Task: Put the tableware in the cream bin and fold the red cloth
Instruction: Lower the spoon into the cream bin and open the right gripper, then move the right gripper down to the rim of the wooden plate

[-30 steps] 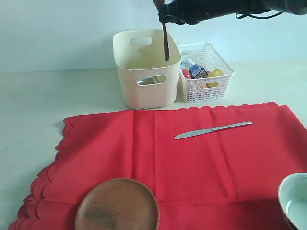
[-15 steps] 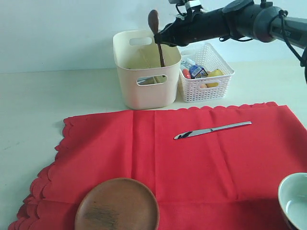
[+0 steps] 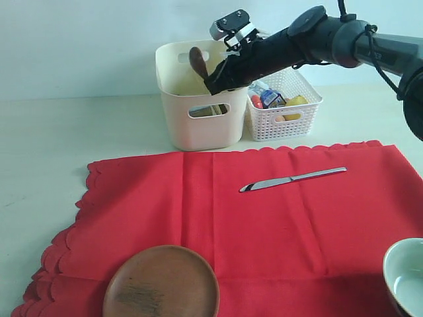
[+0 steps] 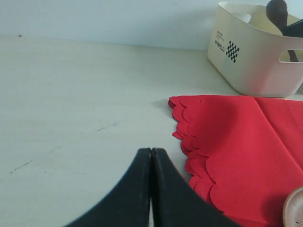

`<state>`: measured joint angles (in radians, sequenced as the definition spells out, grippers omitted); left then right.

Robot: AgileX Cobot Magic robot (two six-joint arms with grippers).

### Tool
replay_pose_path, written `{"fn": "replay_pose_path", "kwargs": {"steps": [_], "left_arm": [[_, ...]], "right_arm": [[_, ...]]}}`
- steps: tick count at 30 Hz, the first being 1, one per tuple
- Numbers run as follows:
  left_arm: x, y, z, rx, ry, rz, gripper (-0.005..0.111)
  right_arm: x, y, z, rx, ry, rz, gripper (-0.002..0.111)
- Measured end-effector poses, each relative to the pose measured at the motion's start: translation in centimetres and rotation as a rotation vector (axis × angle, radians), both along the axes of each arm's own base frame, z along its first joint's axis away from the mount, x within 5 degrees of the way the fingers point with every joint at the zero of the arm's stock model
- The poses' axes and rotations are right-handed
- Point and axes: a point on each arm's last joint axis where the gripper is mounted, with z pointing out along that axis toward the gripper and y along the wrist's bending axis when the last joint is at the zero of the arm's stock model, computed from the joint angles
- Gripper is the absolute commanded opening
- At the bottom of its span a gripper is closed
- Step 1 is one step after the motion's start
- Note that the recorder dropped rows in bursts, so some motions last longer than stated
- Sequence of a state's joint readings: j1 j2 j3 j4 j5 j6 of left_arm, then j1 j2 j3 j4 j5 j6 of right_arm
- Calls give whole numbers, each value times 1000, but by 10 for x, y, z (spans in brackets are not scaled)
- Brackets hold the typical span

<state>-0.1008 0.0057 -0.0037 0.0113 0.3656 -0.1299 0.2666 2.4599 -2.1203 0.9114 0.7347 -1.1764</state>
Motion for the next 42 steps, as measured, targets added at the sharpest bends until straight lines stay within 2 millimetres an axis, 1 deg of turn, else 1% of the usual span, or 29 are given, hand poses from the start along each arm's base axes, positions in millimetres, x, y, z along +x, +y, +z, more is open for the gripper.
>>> {"fn": "replay_pose_path", "kwargs": {"steps": [3,6,8,12,14,16,18,20,22,24,26,29,31,33,35,36,38,39,42], "left_arm": [[0,0,0,0,0,0,0],[0,0,0,0,0,0,0],[0,0,0,0,0,0,0],[0,0,0,0,0,0,0],[0,0,0,0,0,0,0],[0,0,0,0,0,0,0],[0,0,0,0,0,0,0],[0,0,0,0,0,0,0],[0,0,0,0,0,0,0],[0,0,0,0,0,0,0],[0,0,0,0,0,0,0],[0,0,0,0,0,0,0],[0,0,0,0,0,0,0],[0,0,0,0,0,0,0],[0,0,0,0,0,0,0],[0,0,0,0,0,0,0],[0,0,0,0,0,0,0],[0,0,0,0,0,0,0],[0,0,0,0,0,0,0]], "right_arm": [[0,-1,-1,2,28,-26,25],[1,-1,1,19,45,-49,32],[2,-1,1,29,52,-69,34],[4,-2,2,63,84,-131,34],[3,-3,6,94,115,-168,34],[2,-3,17,121,136,-195,34],[-3,-4,36,134,156,-208,31],[-11,-7,59,128,167,-212,28],[-22,-11,79,90,200,-219,20],[-33,-16,95,35,247,-230,9],[-44,-22,106,-27,285,-238,0],[-58,-31,117,-110,327,-262,0],[-67,-37,118,-132,359,-285,0],[-78,-41,113,-137,384,-304,0],[-89,-45,103,-146,399,-315,0],[-97,-49,97,-155,397,-320,0],[-111,-54,94,-165,380,-322,0],[-120,-57,87,-173,369,-329,0],[-140,-66,85,-146,294,-379,0]]}}
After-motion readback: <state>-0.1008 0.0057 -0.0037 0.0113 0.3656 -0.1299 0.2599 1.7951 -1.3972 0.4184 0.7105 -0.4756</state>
